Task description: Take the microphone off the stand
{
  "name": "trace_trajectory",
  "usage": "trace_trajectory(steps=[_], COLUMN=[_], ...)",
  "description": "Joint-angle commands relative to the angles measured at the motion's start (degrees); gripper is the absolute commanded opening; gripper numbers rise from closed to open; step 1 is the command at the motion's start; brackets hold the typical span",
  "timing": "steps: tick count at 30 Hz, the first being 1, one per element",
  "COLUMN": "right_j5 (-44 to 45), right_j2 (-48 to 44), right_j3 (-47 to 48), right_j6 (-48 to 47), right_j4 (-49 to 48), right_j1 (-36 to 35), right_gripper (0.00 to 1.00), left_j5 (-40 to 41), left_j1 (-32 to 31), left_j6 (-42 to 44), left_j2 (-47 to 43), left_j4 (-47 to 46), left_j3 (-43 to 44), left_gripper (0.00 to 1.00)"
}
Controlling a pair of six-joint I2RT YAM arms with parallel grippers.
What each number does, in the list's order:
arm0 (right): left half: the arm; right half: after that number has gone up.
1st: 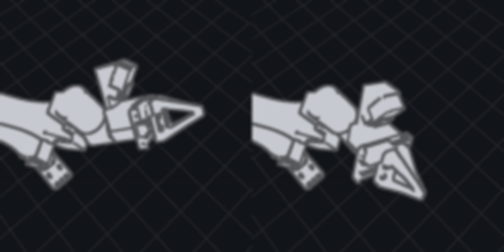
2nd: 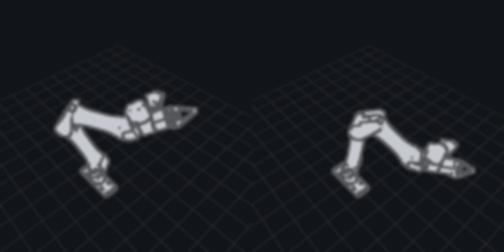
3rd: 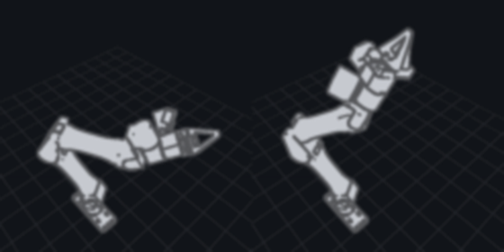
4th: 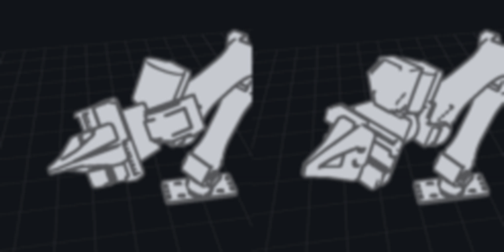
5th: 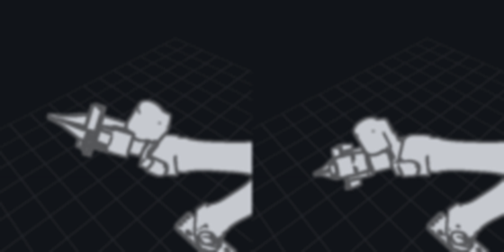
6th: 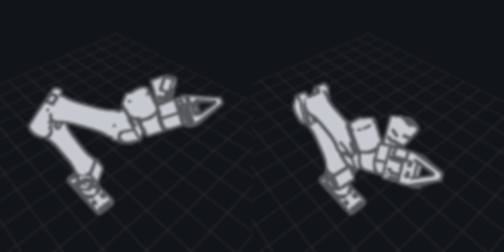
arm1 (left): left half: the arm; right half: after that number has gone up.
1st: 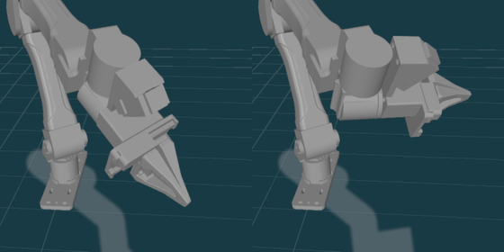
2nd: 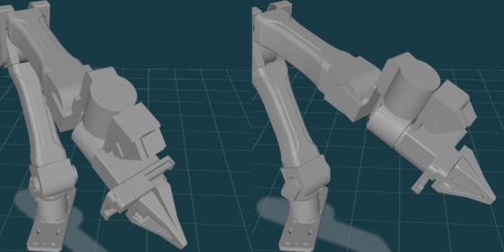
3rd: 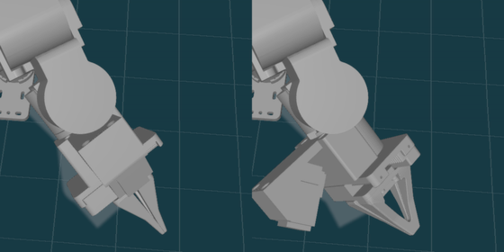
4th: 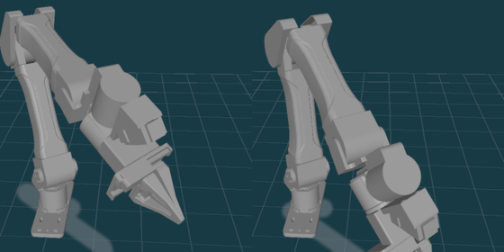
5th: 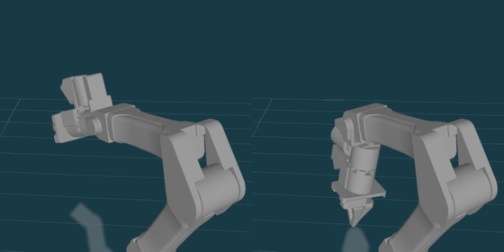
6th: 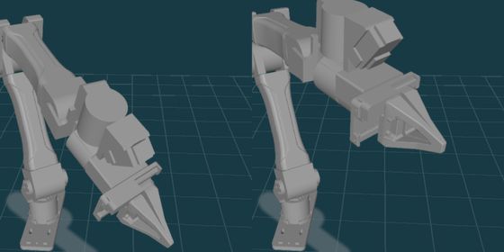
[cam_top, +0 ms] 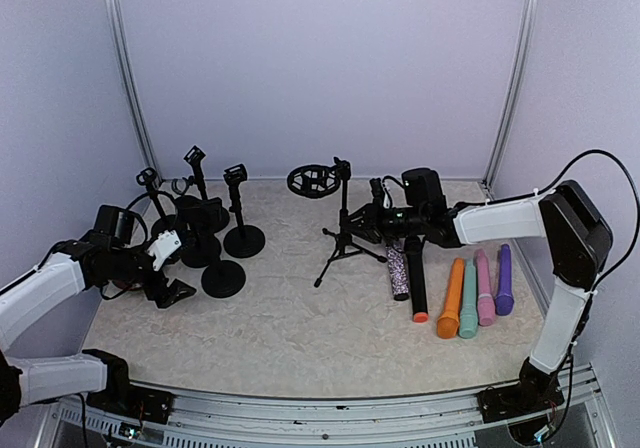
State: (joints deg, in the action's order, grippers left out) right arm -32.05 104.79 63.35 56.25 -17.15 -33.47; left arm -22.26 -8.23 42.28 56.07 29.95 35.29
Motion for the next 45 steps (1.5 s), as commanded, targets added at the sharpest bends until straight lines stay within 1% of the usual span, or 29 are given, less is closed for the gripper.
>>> trace_trajectory(steps=[1, 4, 8, 13, 20, 22, 26, 28, 29, 31, 32, 35, 37, 40, 43, 45], right_j5=[3.1, 6.5, 13.6, 22.0, 35.3, 40.3, 45.4, 45.4, 45.0, 43.3, 41.3, 36.5, 31.0, 22.5, 16.5, 13.4], right_j2=[-1.0, -1.8, -2.0, -1.7, 0.3, 1.4, 1.8, 1.0, 0.2, -1.7, -2.8, -5.7, -7.7, -10.1, -9.2, -7.4], right_j3=[2.1, 3.1, 6.1, 8.5, 12.2, 14.2, 15.9, 15.4, 14.8, 13.0, 11.9, 7.3, 3.3, -4.7, -8.4, -7.5], right_j6=[-2.5, -6.0, -11.7, -17.6, -25.3, -28.0, -31.1, -31.5, -31.5, -30.8, -30.4, -24.5, -19.2, -9.1, -0.6, 2.3], right_j4=[2.1, 6.5, 14.0, 20.9, 27.6, 29.3, 30.3, 29.3, 28.6, 25.8, 24.7, 20.7, 17.1, 6.4, -2.3, -4.5], right_j1=[-0.3, -1.2, -3.2, -5.7, -10.6, -12.5, -14.4, -14.4, -14.4, -14.1, -13.8, -12.0, -10.0, -6.6, -4.9, -4.4], right_gripper=[0.06, 0.0, 0.0, 0.0, 0.0, 0.0, 0.0, 0.0, 0.02, 0.2, 0.25, 0.39, 0.44, 0.51, 0.51, 0.51], left_j5=[-1.2, -1.3, -1.5, -1.6, -1.9, -2.1, -2.6, -2.6, -2.7, -3.1, -3.2, -4.1, -4.6, -5.3, -5.6, -5.6], left_j1=[0.6, 0.7, 0.8, 0.9, 0.8, 1.0, 1.0, 1.0, 1.0, 0.9, 0.9, 1.0, 0.9, 1.0, 1.0, 0.9], left_j6=[1.1, 1.2, 1.4, 1.6, 2.0, 1.9, 1.8, 1.8, 1.9, 1.9, 1.8, 1.8, 1.6, 1.6, 1.7, 1.7], left_j2=[-0.7, -0.7, -0.7, -0.5, 0.0, 0.2, 0.8, 1.0, 1.0, 1.0, 1.0, 1.0, 1.1, 1.3, 1.4, 1.4], left_j4=[1.1, 1.3, 1.4, 1.5, 1.9, 1.9, 2.5, 2.9, 3.1, 3.3, 3.5, 4.1, 4.5, 5.0, 5.3, 5.5], left_j3=[0.7, 0.9, 1.1, 1.4, 1.8, 1.9, 2.5, 2.8, 3.0, 3.1, 3.3, 3.7, 4.1, 4.7, 5.0, 5.1], left_gripper=[0.93, 0.93, 0.93, 0.93, 0.93, 0.93, 0.93, 0.93, 0.93, 0.93, 0.93, 0.93, 0.93, 0.93, 0.93, 0.93])
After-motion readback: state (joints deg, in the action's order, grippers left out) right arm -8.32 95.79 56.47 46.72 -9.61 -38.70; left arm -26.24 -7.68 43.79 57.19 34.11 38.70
